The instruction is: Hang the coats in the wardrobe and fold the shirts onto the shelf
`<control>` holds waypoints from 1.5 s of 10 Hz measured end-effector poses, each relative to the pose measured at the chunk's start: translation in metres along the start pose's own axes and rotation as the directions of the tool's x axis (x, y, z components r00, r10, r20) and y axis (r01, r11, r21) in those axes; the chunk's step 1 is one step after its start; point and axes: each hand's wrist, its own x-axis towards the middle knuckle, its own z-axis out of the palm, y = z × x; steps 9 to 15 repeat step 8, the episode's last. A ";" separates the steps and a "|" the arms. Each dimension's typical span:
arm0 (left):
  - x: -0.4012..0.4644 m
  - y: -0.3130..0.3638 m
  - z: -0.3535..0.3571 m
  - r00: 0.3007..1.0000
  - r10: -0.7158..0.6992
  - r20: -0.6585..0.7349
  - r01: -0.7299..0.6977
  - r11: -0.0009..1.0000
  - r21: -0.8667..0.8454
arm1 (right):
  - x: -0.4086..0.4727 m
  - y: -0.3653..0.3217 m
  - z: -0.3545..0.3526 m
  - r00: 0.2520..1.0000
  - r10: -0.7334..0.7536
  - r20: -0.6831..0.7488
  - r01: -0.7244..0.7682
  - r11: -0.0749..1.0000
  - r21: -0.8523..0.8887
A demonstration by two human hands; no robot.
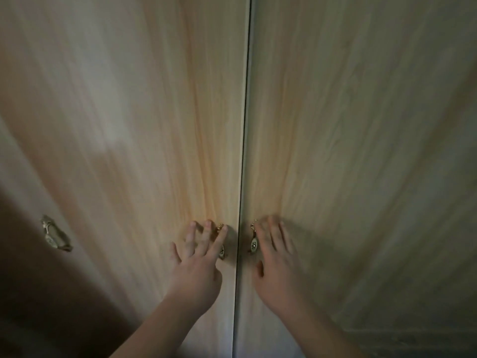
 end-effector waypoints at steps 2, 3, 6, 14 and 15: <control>0.015 -0.002 0.017 1.000 -0.023 -0.019 0.025 0.994 0.107 | 0.013 0.007 0.022 0.998 -0.010 0.062 0.015 0.998 -0.068; 0.020 -0.003 0.019 0.999 -0.035 -0.004 0.035 0.992 0.118 | 0.014 0.009 0.032 0.998 -0.002 0.070 0.010 0.993 -0.116; 0.004 0.000 -0.032 0.995 -0.032 0.100 0.028 0.999 0.037 | 0.007 -0.012 -0.005 0.989 0.057 0.138 -0.054 0.998 -0.024; -0.067 -0.006 -0.094 0.996 0.078 -0.041 -0.075 0.995 0.060 | -0.053 -0.057 -0.053 0.997 0.079 0.010 -0.078 0.994 -0.076; -0.067 -0.006 -0.094 0.996 0.078 -0.041 -0.075 0.995 0.060 | -0.053 -0.057 -0.053 0.997 0.079 0.010 -0.078 0.994 -0.076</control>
